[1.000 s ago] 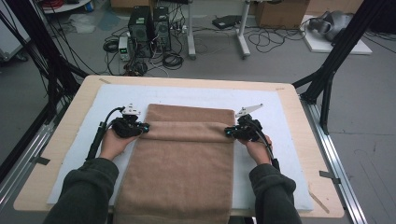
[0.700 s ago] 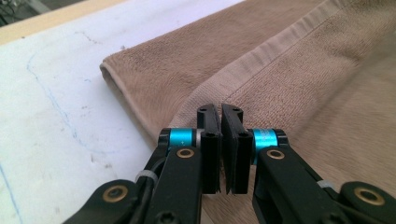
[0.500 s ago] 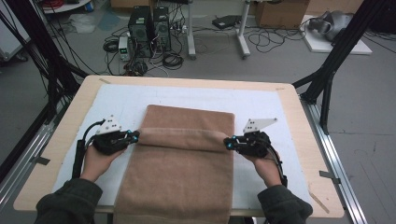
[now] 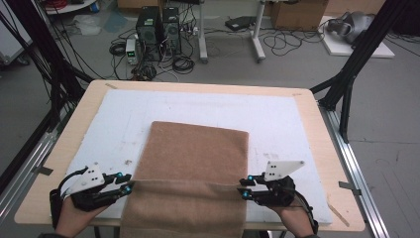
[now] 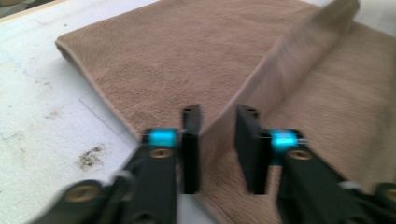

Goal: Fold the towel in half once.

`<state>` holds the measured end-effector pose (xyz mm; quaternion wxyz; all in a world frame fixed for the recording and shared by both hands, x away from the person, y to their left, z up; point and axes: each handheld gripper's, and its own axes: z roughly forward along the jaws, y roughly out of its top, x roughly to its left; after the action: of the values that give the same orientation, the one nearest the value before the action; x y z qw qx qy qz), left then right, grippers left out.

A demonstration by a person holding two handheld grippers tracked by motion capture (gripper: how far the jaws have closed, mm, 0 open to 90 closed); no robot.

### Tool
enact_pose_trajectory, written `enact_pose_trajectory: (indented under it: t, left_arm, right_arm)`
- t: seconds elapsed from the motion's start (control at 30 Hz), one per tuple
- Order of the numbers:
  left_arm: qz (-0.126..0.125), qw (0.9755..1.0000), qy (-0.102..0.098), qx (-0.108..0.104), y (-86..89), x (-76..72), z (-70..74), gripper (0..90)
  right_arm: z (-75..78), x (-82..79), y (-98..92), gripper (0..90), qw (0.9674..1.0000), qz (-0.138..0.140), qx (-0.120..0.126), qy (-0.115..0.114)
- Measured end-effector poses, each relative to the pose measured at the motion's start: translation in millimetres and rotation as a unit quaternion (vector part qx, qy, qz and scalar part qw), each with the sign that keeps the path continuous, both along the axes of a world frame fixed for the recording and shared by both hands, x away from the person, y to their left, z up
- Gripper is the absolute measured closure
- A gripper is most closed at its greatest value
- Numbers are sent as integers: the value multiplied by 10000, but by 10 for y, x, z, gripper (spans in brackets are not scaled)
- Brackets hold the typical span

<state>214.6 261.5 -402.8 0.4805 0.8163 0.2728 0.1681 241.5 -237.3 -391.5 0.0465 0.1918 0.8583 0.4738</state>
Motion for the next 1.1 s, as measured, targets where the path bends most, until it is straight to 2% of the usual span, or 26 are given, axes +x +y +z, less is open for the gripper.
enact_pose_trajectory:
  t: [0.1, 0.17, 0.2, 0.23, 0.3, 0.37, 0.47, 0.53, 0.6, 0.63, 0.67, 0.7, 0.73, 0.77, 0.8, 0.87, 0.9, 0.93, 0.97, 1.0, 1.03, 1.07, 1.1]
  left_arm:
    - [37, 10000, -20, 20, 3, 35, 57, 622]
    - [84, 9999, -32, 90, -7, 118, 66, 615]
    - [121, 9999, -11, 50, -21, 171, 56, 608]
    - [162, 9999, 1, 53, -33, 230, 44, 598]
    - [274, 9996, 55, 69, -66, 356, 8, 581]
    - [337, 9993, 98, 106, -111, 500, -28, 569]
    - [480, 9986, 160, 174, -200, 735, -52, 570]
    - [512, 9978, 406, 120, -258, 927, -59, 571]
    - [587, 9955, 716, 194, -332, 1158, -99, 556]
    - [605, 9949, 775, 230, -355, 1230, -114, 533]
    - [702, 9943, 737, 323, -378, 1318, -136, 532]
    - [829, 9926, 842, 285, -390, 1440, -163, 530]
    - [939, 9919, 824, 247, -393, 1504, -183, 517]
    - [1110, 9900, 816, 289, -398, 1591, -208, 508]
    - [1269, 9879, 829, 330, -402, 1693, -241, 498]
    - [1440, 9857, 822, 289, -411, 1798, -294, 480]
    - [1494, 9848, 865, 202, -412, 1841, -330, 480]
    - [1494, 9833, 1009, 255, -422, 1892, -362, 479]
    - [1494, 9824, 1074, 316, -440, 1928, -396, 467]
    - [1449, 9823, 1130, 376, -457, 1951, -422, 484]
    - [1421, 9838, 1039, 339, -480, 1953, -428, 518]
    - [1350, 9848, 1064, 264, -489, 1956, -430, 628]
    - [1373, 9842, 1098, 216, -515, 1955, -430, 737]
  right_arm:
    - [3, 76, -55, 611, 9998, -218, 24, 22]
    - [-19, 178, -59, 581, 9994, -350, -67, 51]
    - [-35, 236, -59, 560, 9991, -392, -93, 99]
    - [-53, 301, -58, 538, 9986, -487, -180, 84]
    - [-70, 420, -74, 510, 9979, -632, -103, 137]
    - [-78, 533, -83, 471, 9958, -879, -241, 27]
    - [-116, 768, -114, 450, 9931, -1116, -350, 37]
    - [-149, 937, -123, 420, 9902, -1303, -486, 97]
    - [-182, 1105, -134, 379, 9874, -1487, -491, 215]
    - [-206, 1204, -135, 366, 9868, -1522, -406, 374]
    - [-213, 1260, -128, 356, 9866, -1527, -406, 409]
    - [-216, 1322, -111, 353, 9857, -1568, -486, 393]
    - [-228, 1400, -95, 352, 9851, -1594, -541, 361]
    - [-239, 1451, -86, 346, 9845, -1616, -545, 405]
    - [-263, 1522, -69, 337, 9838, -1626, -609, 440]
    - [-323, 1647, -34, 328, 9796, -1710, -923, 517]
    - [-363, 1703, -19, 326, 9782, -1732, -1015, 531]
    - [-403, 1747, -6, 325, 9770, -1749, -1091, 553]
    - [-444, 1780, 2, 328, 9757, -1777, -1149, 563]
    - [-486, 1807, 3, 338, 9752, -1819, -1086, 645]
    - [-498, 1816, -7, 402, 9751, -1864, -1003, 654]
    - [-491, 1822, -15, 549, 9772, -1803, -920, 643]
    - [-492, 1830, -16, 708, 9805, -1625, -812, 748]
